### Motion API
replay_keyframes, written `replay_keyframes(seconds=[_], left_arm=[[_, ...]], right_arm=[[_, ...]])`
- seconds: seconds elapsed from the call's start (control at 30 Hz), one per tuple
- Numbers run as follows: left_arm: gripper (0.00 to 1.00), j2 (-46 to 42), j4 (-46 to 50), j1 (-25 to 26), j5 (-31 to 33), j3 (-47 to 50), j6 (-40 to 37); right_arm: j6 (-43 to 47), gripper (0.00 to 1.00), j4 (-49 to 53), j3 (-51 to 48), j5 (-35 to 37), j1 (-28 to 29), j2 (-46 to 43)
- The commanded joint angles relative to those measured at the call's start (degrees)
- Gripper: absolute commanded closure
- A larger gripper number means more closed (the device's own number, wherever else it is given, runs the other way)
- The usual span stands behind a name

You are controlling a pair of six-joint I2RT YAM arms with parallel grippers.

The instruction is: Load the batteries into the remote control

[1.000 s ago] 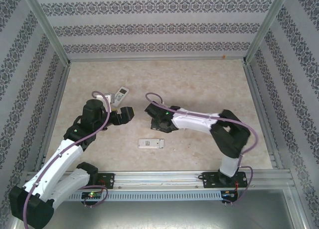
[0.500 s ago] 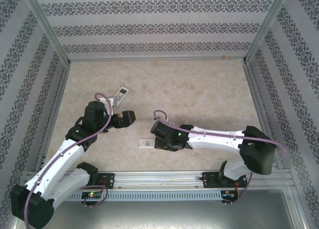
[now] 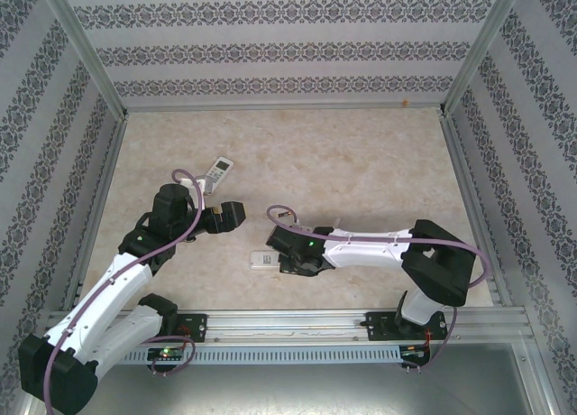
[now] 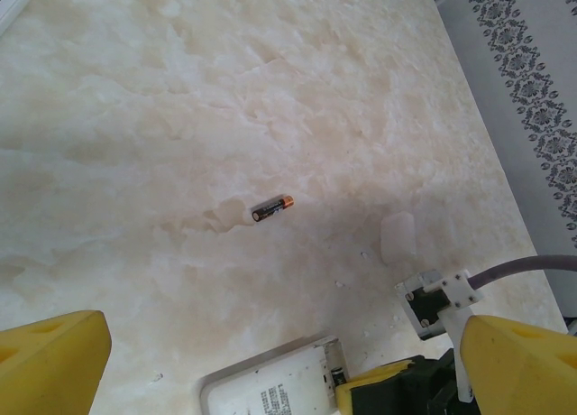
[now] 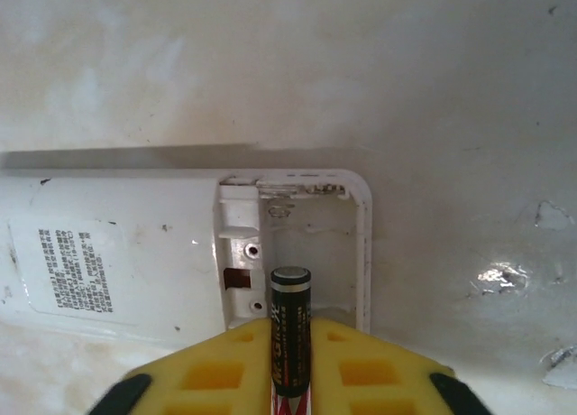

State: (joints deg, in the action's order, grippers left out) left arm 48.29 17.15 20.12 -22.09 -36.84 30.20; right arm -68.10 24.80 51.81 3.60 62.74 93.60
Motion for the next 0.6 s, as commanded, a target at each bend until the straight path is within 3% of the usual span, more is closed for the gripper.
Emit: replay_keyframes(seconds=[0.0,0.2,0.3,0.43,0.57], left_arm=[[0.0,-0.1,-1.3,-0.7,-0.7,0.7,0.4],[0.0,0.6,5.0,-0.7,-2.0,0.9,1.7],[0.06,1.5,10.7,0.1,-2.9,1.3,2.8],[0.15,4.4,14.6,4.8,-3.8,2.8,5.0],[0.2,8.6,11.7,9.6,-6.2,5.6,8.7]], right_arm=[[1.3,0.74,-0.1,1.9,0.7,-0.5,1.2],[1.2,0.73,0.6,1.5,1.1,-0.4,-0.2],[0.8,0.76,0.8,0.6,0.8,-0.4,-1.3],[1.2,0.83,-0.2,-0.2,1.0,-0.5,-1.8],[2.4,0.84,-0.7,0.4,2.1,-0.5,-0.5]])
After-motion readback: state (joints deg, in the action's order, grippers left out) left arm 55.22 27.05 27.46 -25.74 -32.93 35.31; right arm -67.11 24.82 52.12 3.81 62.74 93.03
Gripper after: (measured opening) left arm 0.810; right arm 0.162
